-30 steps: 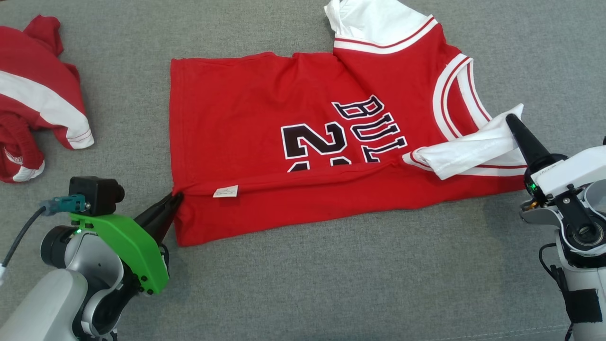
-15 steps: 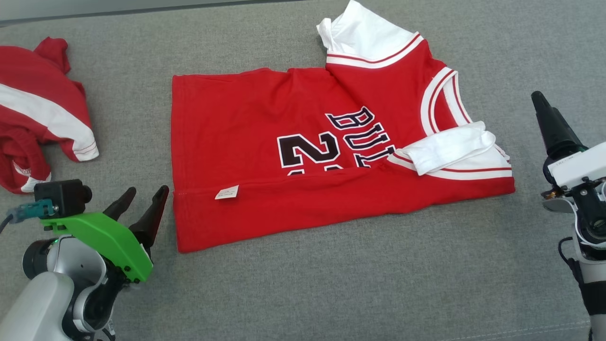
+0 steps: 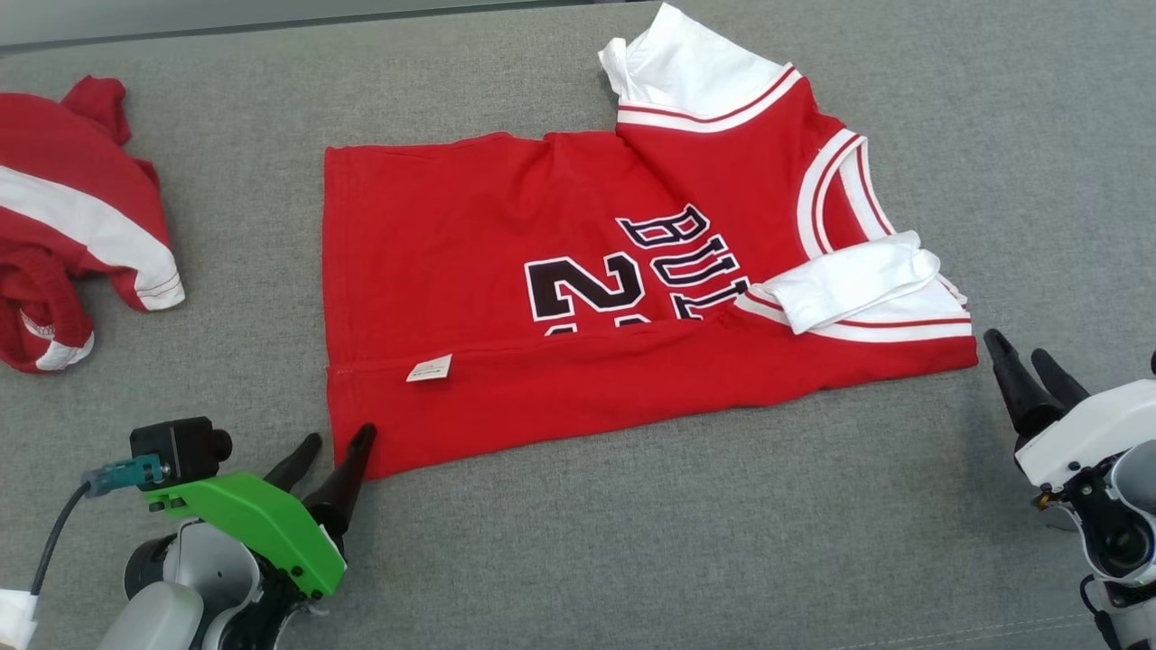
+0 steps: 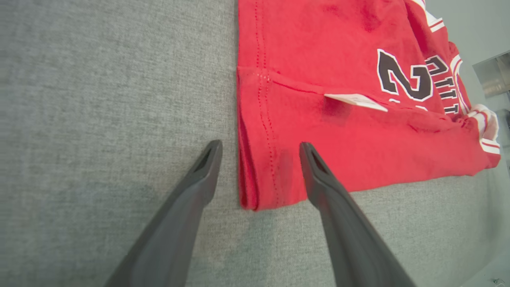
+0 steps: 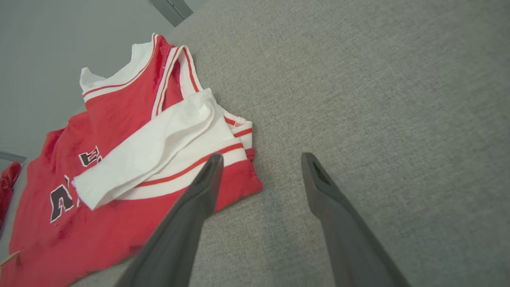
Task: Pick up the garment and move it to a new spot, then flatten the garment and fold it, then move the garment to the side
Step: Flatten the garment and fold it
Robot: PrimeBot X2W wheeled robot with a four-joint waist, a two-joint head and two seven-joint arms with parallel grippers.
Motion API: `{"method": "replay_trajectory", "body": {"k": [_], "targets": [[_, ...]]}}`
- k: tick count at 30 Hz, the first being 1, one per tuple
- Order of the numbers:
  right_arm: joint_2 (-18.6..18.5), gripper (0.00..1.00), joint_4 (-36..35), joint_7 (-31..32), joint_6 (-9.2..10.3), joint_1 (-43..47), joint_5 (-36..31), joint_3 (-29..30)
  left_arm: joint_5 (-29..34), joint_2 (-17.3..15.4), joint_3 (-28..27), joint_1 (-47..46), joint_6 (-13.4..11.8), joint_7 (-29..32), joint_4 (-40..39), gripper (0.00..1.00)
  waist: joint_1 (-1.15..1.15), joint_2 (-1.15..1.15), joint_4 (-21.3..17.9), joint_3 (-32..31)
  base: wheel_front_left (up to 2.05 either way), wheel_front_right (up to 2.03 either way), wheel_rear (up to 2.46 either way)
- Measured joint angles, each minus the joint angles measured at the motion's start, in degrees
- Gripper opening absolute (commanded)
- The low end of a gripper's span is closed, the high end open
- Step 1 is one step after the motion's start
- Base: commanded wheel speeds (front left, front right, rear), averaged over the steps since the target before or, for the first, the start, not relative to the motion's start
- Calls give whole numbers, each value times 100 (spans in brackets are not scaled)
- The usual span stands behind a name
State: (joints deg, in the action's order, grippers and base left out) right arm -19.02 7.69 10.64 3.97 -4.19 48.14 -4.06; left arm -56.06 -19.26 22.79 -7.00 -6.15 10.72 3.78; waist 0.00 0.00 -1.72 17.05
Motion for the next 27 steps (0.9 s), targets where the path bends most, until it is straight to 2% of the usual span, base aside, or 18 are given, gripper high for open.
{"method": "replay_trajectory", "body": {"k": [11,27], "targets": [[289,100,479,-7,-52,-165,-23,-240,-9,73,-23,-3,-20,-16,172,100,0,0,66,53,0,0,0],[379,100,933,-113,-197,-516,-80,-382,-99,174,80,-32,-44,307,292,100,0,0,147,-6,0,0,0]]}}
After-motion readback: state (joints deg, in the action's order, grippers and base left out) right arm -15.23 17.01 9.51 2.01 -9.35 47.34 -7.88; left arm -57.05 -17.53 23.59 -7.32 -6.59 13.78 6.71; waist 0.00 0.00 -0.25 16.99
